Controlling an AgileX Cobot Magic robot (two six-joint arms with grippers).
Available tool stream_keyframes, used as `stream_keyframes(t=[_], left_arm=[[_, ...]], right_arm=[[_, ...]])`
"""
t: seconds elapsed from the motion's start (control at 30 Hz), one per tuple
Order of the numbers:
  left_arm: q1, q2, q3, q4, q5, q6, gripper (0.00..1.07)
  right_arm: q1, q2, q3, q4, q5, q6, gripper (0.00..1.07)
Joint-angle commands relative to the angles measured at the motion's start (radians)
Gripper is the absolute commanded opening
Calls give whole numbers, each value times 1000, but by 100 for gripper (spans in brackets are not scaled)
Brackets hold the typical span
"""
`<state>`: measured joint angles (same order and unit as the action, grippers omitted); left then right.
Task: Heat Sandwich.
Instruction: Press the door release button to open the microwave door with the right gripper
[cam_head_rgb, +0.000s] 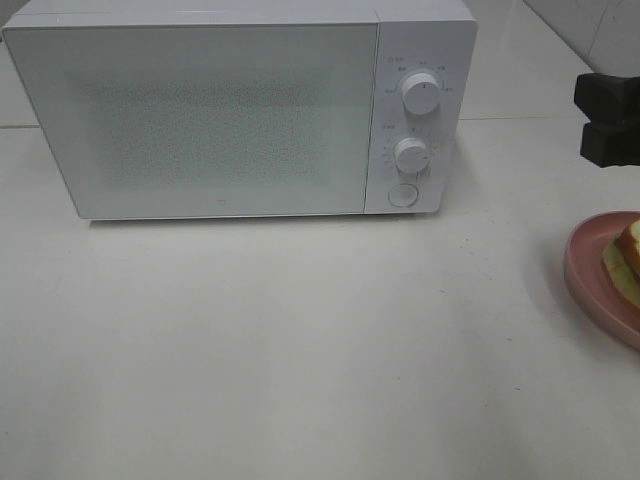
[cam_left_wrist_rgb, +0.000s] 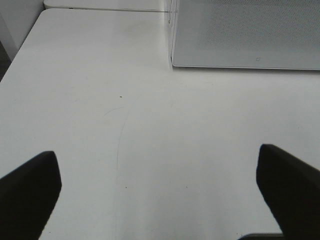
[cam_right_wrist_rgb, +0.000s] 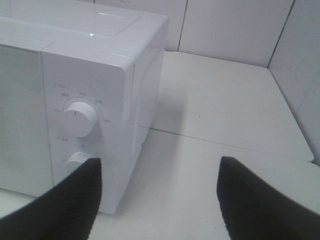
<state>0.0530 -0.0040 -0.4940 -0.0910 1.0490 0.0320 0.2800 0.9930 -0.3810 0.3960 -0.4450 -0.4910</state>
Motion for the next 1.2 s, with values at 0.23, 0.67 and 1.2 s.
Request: stream_keyframes(t=[0.23,0.67,1.2], left_arm=[[0,-23,3,-5,-15,0,102],[0,-23,3,-5,-15,0,102],[0,-23,3,-5,-15,0,102]], right_arm=[[3,216,-2,-108,-187,332,54],[3,543,-2,-547,-573,985,10],[3,856,-3,-569,-728,1330,0]])
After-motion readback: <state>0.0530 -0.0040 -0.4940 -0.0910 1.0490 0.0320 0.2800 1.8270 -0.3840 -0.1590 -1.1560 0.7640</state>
